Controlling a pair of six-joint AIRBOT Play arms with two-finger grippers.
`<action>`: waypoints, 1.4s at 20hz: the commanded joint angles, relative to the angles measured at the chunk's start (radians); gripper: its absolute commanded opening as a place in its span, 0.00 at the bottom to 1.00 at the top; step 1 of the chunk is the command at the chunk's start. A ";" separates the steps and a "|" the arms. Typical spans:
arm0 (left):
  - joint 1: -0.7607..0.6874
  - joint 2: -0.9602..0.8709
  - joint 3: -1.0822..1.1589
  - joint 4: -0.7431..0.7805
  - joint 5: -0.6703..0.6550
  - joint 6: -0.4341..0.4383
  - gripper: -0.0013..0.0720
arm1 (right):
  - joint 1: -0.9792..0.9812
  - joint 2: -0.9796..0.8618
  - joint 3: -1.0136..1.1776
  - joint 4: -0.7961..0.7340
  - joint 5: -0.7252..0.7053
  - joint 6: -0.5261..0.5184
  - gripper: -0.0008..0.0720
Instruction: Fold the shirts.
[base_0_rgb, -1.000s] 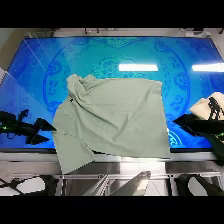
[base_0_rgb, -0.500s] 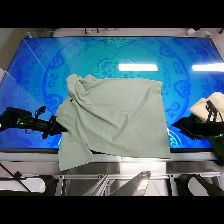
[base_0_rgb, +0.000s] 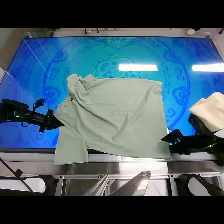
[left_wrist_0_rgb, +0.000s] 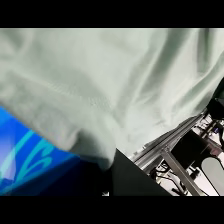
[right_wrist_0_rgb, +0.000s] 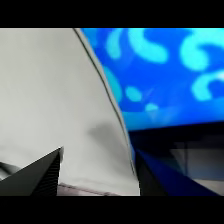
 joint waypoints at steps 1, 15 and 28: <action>-0.001 -0.001 0.010 -0.003 0.016 0.001 0.05 | 0.002 -0.005 -0.069 0.120 -0.026 -0.111 0.77; 0.004 0.621 0.091 -0.694 0.317 0.426 0.05 | -0.004 0.386 0.130 1.674 0.661 -0.832 0.04; 0.038 0.706 0.683 -0.671 0.192 0.228 0.06 | -0.263 0.539 0.724 0.893 0.190 -0.655 0.04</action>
